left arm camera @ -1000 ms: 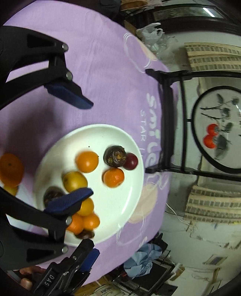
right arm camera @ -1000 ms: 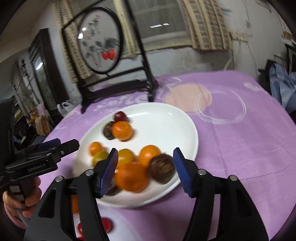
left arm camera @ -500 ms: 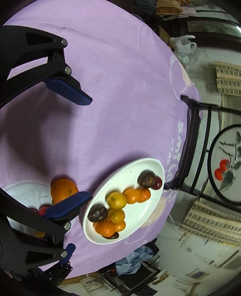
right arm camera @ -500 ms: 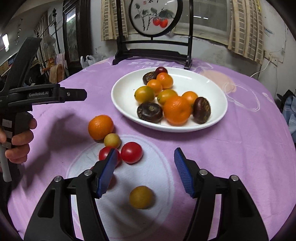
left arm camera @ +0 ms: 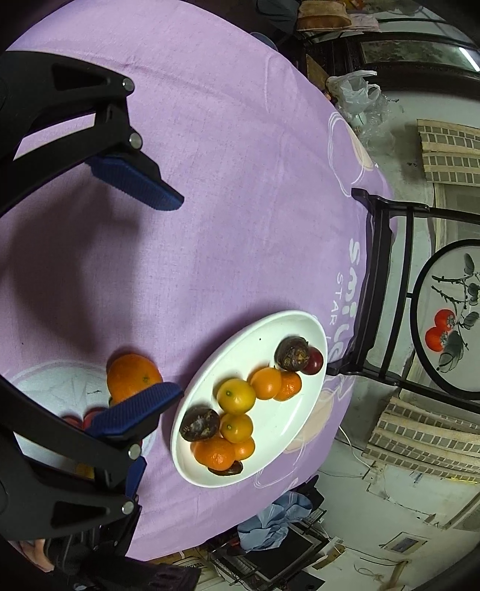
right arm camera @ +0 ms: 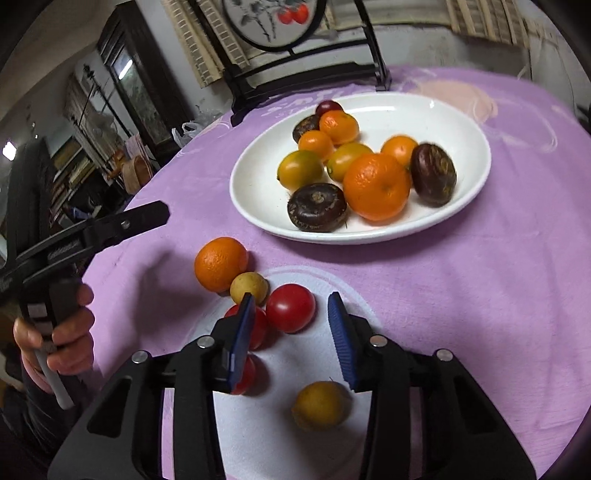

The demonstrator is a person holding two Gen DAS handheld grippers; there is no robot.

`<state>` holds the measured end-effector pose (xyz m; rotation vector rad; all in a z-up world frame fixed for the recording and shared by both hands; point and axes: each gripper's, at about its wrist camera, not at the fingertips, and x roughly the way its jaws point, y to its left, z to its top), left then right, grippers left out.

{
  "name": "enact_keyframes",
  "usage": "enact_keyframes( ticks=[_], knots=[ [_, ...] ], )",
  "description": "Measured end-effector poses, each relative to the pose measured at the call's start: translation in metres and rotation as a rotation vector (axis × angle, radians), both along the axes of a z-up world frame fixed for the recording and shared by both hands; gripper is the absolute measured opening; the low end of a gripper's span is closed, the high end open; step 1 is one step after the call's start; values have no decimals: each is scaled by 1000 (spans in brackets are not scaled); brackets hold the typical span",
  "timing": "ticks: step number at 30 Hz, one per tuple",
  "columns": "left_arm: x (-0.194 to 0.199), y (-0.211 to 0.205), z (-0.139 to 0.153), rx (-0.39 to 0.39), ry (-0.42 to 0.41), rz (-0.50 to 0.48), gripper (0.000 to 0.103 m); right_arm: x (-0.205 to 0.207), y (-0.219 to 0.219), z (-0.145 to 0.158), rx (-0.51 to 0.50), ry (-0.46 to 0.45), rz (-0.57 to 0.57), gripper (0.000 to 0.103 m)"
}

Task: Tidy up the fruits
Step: 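Grasp a mandarin with the left tool while the right tool grasps a red tomato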

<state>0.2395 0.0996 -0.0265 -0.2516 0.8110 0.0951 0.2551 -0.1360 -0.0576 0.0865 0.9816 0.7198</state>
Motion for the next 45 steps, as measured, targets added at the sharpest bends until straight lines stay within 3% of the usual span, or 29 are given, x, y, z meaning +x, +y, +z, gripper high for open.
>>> enact_keyframes(
  ticks=[7, 13, 19, 24, 29, 35, 45],
  knots=[
    [-2, -1, 3, 1, -11, -3, 96, 5, 2, -5, 31, 43, -24, 38],
    [-2, -4, 2, 43, -9, -17, 96, 0, 5, -1, 22, 27, -16, 28],
    [-5, -28, -3, 65, -6, -225, 94, -1, -17, 14, 109, 2, -60, 28],
    [0, -43, -16, -8, 33, -321, 71, -1, -20, 16, 115, 4, -73, 28],
    [6, -46, -24, -75, 29, -298, 64, -2, -21, 19, 119, -2, -73, 28],
    [17, -52, -36, -88, 69, -306, 54, -2, -22, 19, 119, -5, -79, 28],
    [16, -51, -37, -108, 57, -293, 43, -5, -22, 22, 109, -32, -84, 28]
  ],
)
